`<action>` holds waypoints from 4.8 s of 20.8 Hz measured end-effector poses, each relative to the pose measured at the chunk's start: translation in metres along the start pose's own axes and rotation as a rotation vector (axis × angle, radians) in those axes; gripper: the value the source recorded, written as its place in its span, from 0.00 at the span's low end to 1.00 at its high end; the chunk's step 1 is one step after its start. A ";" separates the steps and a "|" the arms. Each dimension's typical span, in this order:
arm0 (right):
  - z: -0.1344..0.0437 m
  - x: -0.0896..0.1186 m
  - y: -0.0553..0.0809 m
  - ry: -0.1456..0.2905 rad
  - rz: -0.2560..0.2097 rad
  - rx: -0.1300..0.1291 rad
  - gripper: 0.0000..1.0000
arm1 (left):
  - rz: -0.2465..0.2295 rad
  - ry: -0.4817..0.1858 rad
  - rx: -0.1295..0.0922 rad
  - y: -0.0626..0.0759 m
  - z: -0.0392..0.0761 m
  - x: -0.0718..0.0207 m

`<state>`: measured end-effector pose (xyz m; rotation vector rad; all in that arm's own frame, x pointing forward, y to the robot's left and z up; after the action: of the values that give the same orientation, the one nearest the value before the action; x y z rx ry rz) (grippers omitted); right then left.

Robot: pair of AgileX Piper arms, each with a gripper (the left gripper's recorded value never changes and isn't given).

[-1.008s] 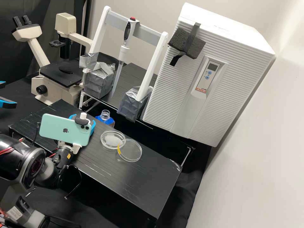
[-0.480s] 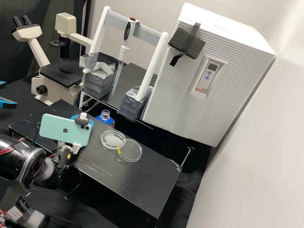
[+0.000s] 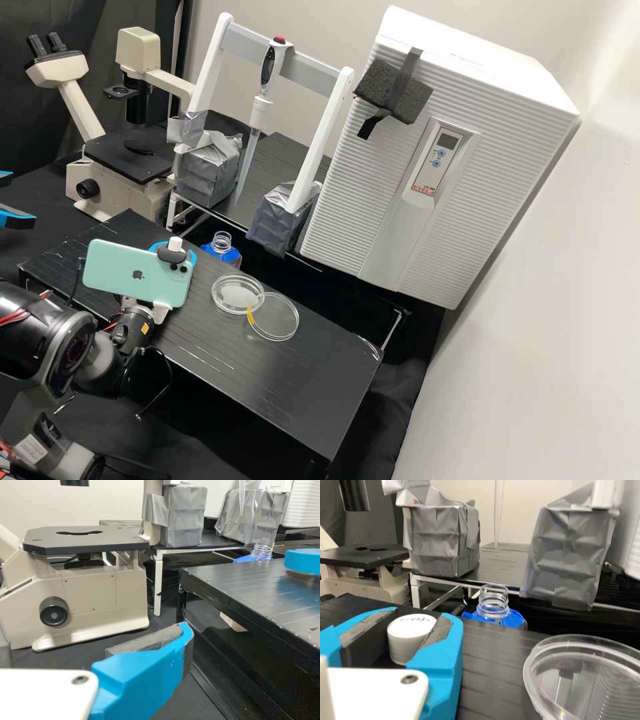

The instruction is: Close the bottle

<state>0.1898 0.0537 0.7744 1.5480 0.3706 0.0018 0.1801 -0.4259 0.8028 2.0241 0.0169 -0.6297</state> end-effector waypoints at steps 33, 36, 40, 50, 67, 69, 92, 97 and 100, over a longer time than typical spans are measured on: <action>0.000 0.083 0.027 -0.050 0.099 -0.062 0.00 | 0.016 0.013 -0.005 0.002 -0.001 0.0007; 0.000 0.083 0.027 -0.051 0.099 -0.073 0.00 | 0.016 0.010 -0.005 0.002 -0.001 0.0011; 0.001 0.084 0.026 -0.054 0.095 -0.077 0.00 | 0.016 0.009 -0.005 0.002 -0.001 0.0013; 0.011 0.084 0.030 -0.092 0.121 -0.084 0.00 | 0.029 0.020 0.001 0.003 -0.001 0.0020; 0.010 0.089 0.030 -0.102 0.136 -0.069 0.00 | 0.029 0.020 0.001 0.003 -0.001 0.0020; 0.011 0.089 0.030 -0.110 0.134 -0.065 0.00 | 0.029 0.020 0.001 0.003 -0.001 0.0020; 0.013 0.088 0.028 -0.125 0.118 -0.064 1.00 | 0.034 0.019 0.008 0.005 0.000 0.0015; 0.014 0.085 0.023 -0.134 0.106 -0.057 1.00 | 0.034 0.019 0.008 0.005 0.000 0.0015; 0.014 0.084 0.023 -0.134 0.106 -0.057 1.00 | 0.034 0.018 0.008 0.004 0.000 0.0016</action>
<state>0.2780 0.0608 0.7774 1.5006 0.1807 -0.0084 0.1827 -0.4285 0.8058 2.0334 -0.0095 -0.5912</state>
